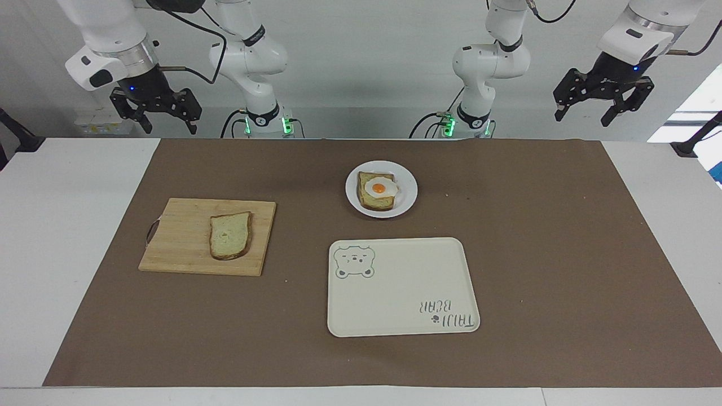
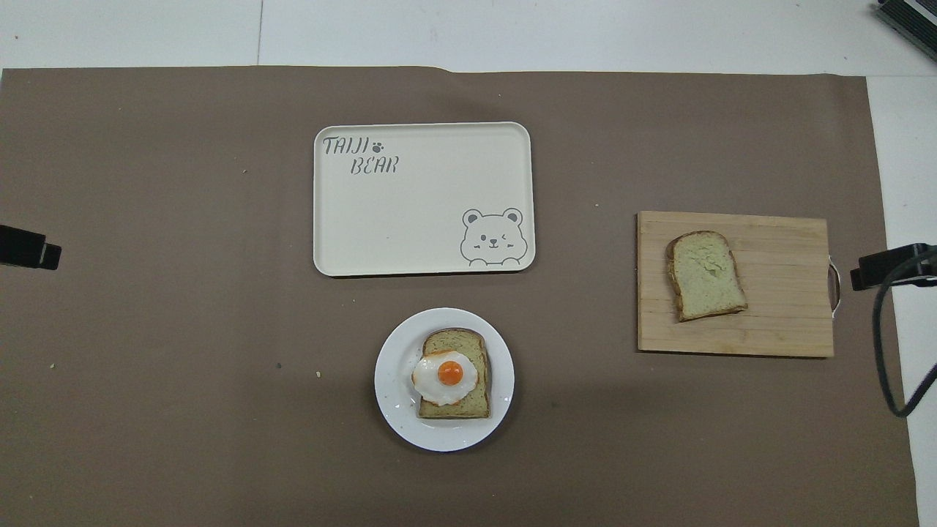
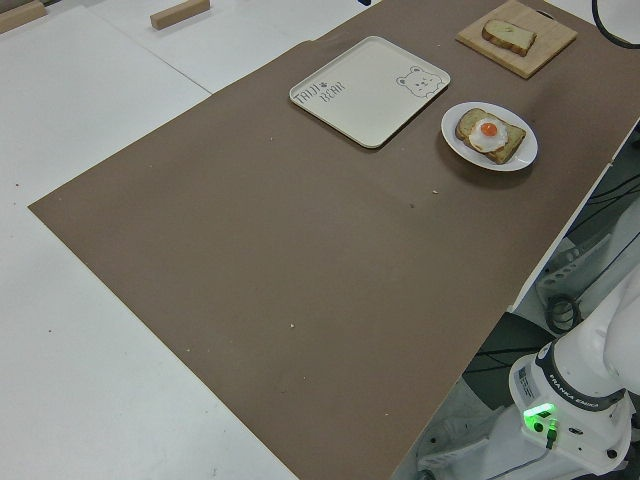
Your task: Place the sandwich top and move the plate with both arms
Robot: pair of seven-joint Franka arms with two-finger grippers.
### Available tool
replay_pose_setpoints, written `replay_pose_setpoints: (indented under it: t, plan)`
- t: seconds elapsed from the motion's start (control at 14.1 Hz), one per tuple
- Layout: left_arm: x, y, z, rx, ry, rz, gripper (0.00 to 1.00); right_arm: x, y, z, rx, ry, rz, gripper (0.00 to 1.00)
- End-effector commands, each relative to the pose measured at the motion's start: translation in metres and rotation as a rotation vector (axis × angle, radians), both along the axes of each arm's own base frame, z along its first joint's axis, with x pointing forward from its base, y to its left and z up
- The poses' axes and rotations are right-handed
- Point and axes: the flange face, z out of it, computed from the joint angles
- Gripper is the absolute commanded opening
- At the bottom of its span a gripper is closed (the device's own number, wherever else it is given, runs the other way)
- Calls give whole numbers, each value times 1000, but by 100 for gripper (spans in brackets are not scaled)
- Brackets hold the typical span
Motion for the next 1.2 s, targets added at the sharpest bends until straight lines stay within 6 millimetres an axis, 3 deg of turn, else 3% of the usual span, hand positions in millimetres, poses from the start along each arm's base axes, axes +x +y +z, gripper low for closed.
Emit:
replay_pose_setpoints:
  t: [0.0, 1.13]
  plan:
    - [-10, 8, -2, -1, 22, 10, 100, -8, 1, 0, 4, -8, -8, 100]
    - [-22, 15, -2, -1, 79, 22, 100, -10, 0, -3, 7, -6, -1, 100]
